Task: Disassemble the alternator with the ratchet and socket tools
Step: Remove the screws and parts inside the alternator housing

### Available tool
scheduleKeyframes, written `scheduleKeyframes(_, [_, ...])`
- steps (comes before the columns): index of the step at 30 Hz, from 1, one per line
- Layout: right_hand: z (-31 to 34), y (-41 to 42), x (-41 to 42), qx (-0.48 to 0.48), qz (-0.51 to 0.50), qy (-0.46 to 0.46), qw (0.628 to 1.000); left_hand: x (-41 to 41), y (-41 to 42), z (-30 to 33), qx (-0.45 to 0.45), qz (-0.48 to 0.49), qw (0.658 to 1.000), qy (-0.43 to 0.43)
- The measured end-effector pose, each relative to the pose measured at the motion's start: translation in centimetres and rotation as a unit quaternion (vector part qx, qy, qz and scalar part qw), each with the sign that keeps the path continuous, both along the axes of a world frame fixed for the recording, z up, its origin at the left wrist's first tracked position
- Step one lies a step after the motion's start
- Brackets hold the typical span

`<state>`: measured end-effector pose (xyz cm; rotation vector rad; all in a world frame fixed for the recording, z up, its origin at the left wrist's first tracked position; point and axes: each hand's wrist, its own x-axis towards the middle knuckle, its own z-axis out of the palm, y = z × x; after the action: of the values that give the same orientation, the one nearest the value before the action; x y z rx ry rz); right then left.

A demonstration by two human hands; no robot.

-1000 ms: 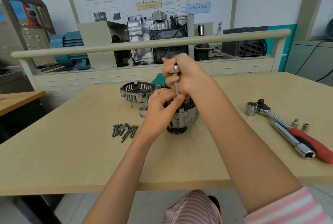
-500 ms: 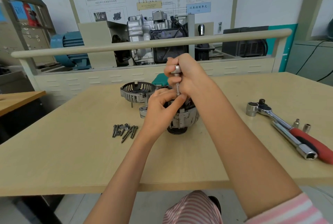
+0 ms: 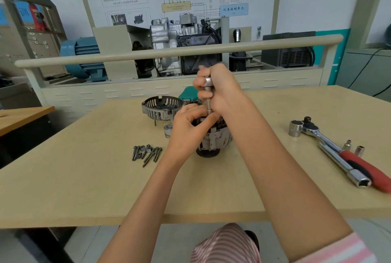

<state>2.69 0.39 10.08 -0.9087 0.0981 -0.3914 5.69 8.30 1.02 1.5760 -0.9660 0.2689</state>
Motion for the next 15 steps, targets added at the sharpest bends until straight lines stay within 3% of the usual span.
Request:
scheduleKeyframes(2, [0.3, -1.0, -0.2, -0.007, 0.168, 0.014, 0.986, 0.1, 0.2, 0.1, 0.003, -0.007, 1.0, -0.007])
scheduleKeyframes(5, [0.4, -1.0, -0.1, 0.007, 0.192, 0.019, 0.981, 0.1, 0.5, 0.2, 0.008, -0.02, 0.999, -0.034])
scheduleKeyframes(8, [-0.1, 0.5, 0.2, 0.018, -0.05, 0.0, 0.999, 0.3, 0.3, 0.1, 0.011, -0.025, 0.999, -0.026])
scheduleKeyframes(10, [-0.6, 1.6, 0.5, 0.021, -0.219, -0.046, 0.974, 0.3, 0.1, 0.1, 0.008, -0.008, 1.0, 0.004])
scheduleKeyframes(11, [-0.7, 1.8, 0.6, 0.023, -0.239, -0.055, 0.969, 0.3, 0.1, 0.1, 0.005, -0.002, 1.0, 0.013])
scheduleKeyframes(13, [-0.4, 1.4, 0.5, 0.005, -0.172, -0.019, 0.985, 0.2, 0.0, 0.0, -0.003, -0.008, 1.0, 0.01])
scheduleKeyframes(15, [0.3, 0.3, 0.2, -0.01, -0.012, 0.032, 0.999, 0.1, 0.0, 0.1, -0.001, -0.008, 1.0, 0.007])
